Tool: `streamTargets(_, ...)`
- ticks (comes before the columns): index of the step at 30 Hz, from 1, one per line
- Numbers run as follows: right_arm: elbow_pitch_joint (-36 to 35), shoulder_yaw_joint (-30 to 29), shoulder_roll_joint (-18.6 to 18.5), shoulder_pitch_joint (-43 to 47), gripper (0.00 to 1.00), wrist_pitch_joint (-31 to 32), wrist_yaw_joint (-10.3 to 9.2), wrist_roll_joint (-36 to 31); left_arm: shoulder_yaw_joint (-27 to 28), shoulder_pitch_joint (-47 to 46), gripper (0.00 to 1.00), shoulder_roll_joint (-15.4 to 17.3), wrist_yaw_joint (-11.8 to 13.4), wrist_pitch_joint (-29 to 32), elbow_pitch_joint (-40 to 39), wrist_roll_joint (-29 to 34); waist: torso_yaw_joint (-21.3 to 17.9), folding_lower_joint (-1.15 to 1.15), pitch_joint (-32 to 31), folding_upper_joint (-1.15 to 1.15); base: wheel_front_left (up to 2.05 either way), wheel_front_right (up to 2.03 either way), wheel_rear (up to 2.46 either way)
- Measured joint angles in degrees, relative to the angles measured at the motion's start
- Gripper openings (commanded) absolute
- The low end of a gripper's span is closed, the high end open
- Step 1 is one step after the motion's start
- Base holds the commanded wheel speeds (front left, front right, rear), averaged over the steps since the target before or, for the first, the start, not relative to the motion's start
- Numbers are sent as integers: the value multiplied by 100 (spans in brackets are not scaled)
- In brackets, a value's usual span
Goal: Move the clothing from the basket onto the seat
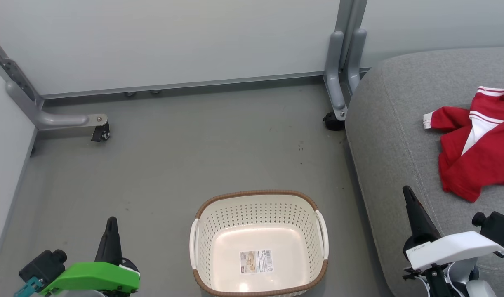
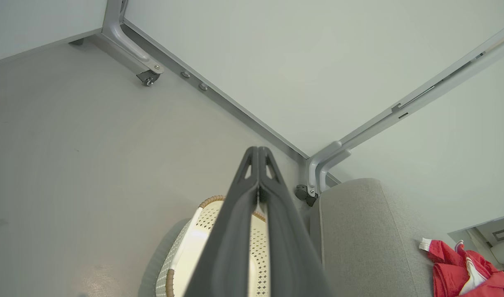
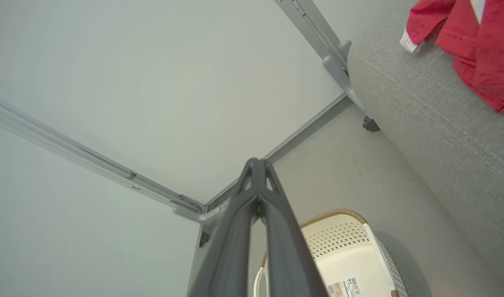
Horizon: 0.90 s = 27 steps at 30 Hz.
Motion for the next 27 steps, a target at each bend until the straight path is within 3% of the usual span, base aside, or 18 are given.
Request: streamTargets(27,466,-140,-24,-303,0,162,-1,1780,312,-220,0,-55,-208,455,30,-1758,11,0,-44,0,0,0,0)
